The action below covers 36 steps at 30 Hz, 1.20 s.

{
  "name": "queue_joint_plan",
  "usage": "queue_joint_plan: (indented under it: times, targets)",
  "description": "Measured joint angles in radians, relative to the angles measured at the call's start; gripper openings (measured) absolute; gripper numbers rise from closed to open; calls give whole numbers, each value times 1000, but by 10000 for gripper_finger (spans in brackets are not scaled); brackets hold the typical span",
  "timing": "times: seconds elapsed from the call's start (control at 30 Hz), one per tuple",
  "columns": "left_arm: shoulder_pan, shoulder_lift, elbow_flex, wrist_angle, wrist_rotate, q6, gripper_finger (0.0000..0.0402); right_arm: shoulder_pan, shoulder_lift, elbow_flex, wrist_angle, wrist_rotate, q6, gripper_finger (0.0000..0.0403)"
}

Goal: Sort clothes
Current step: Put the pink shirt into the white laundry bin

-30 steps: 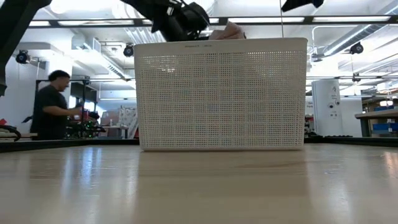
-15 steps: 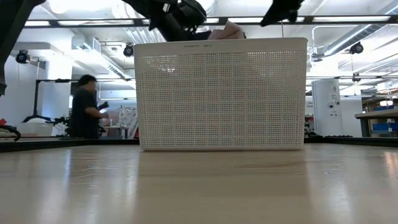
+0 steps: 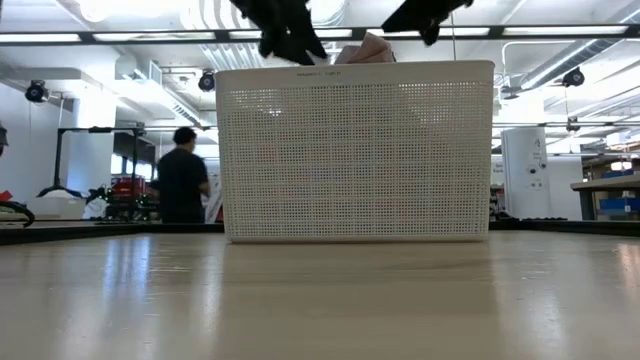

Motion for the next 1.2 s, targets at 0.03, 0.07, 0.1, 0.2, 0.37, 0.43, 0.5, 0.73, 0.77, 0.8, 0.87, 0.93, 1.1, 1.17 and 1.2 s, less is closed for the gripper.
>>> queue_joint_plan:
  times: [0.03, 0.07, 0.1, 0.2, 0.37, 0.43, 0.5, 0.73, 0.77, 0.8, 0.87, 0.93, 1.1, 1.17, 1.2]
  targets:
    - [-2, -21, -8, 20, -1, 0, 269, 0, 13, -11, 29, -22, 7, 0]
    - [-2, -44, -21, 37, -1, 0, 268, 0, 25, -24, 61, -41, 16, 0]
    - [-3, -69, -43, 56, -2, 0, 266, 0, 39, -40, 90, -57, 21, 0]
    - [-5, -159, -134, 161, -2, 0, 258, 0, 93, -88, 175, -76, 39, 0]
    - [-5, -345, -366, 430, -2, 3, 242, 0, 203, -157, 351, -73, 73, 0]
    - [-5, -416, -462, 523, -2, -6, 236, 0, 251, -166, 403, -73, 80, 0]
    - [-5, -482, -545, 585, -1, -26, 230, 0, 302, -167, 428, -70, 80, 0]
    - [-5, -646, -737, 635, -1, -70, 193, -5, 495, -115, 429, -20, 83, 0]
    - [-5, -665, -756, 634, -1, -74, 185, -5, 520, -111, 432, -20, 87, 0]
    - [-5, -682, -770, 633, -1, -75, 177, -5, 540, -108, 436, -21, 94, 0]
    - [-5, -715, -796, 635, -1, -76, 160, -9, 575, -106, 438, -22, 100, 0]
    - [-5, -745, -816, 626, -1, -76, 143, -13, 607, -104, 420, -28, 99, 0]
    - [-5, -811, -846, 597, -1, -76, 100, -34, 658, -104, 398, -91, 121, 0]
    - [-5, -832, -859, 596, -1, -76, 84, -37, 665, -104, 398, -94, 129, 0]
    - [-5, -842, -867, 594, -1, -76, 77, -38, 665, -105, 398, -92, 130, 0]
